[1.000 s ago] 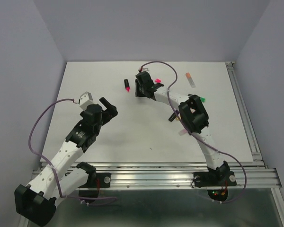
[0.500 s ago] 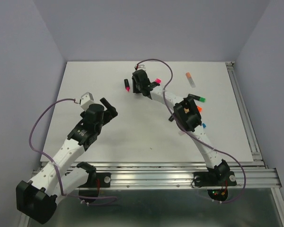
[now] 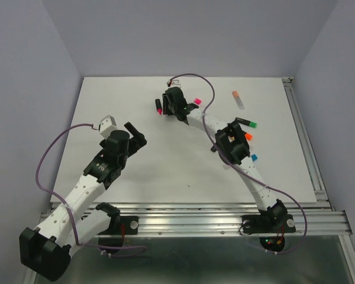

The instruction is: Open the pen caps

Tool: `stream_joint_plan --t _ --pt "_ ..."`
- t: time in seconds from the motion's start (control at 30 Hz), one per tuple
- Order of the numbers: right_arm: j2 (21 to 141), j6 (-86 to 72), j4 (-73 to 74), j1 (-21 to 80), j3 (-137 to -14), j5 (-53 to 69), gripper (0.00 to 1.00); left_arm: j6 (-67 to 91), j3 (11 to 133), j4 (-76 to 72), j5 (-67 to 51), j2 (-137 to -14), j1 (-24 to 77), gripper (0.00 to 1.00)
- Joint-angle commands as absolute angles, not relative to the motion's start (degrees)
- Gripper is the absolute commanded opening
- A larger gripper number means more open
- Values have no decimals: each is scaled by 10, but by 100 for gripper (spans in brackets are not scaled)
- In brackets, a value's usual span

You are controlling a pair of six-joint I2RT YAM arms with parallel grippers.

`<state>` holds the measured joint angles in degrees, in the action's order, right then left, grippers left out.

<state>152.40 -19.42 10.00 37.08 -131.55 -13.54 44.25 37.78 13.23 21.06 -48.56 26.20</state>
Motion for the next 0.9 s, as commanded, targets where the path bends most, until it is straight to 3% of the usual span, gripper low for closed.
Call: stream_joint_plan --t 0.0,0.17,0.4,0.5,0.53,0.73,0.87 --pt "1537 -195 108 367 -1332 -137 44 448 384 129 221 -468 264 99" --pt "1518 -200 107 368 -1321 -139 46 445 388 128 213 -468 263 99" --pt "1453 -171 119 371 -1325 -147 62 437 400 126 184 -466 264 99" --pt "1396 -158 105 372 -1300 -149 80 438 402 125 171 -460 263 99" --pt "1375 -154 95 372 -1286 -142 100 438 403 126 169 -458 263 99" --pt "1217 -173 4 372 -1065 -115 100 434 402 123 143 -440 265 99" --pt "1084 -221 -54 372 -875 -223 100 438 396 128 142 -427 265 99"
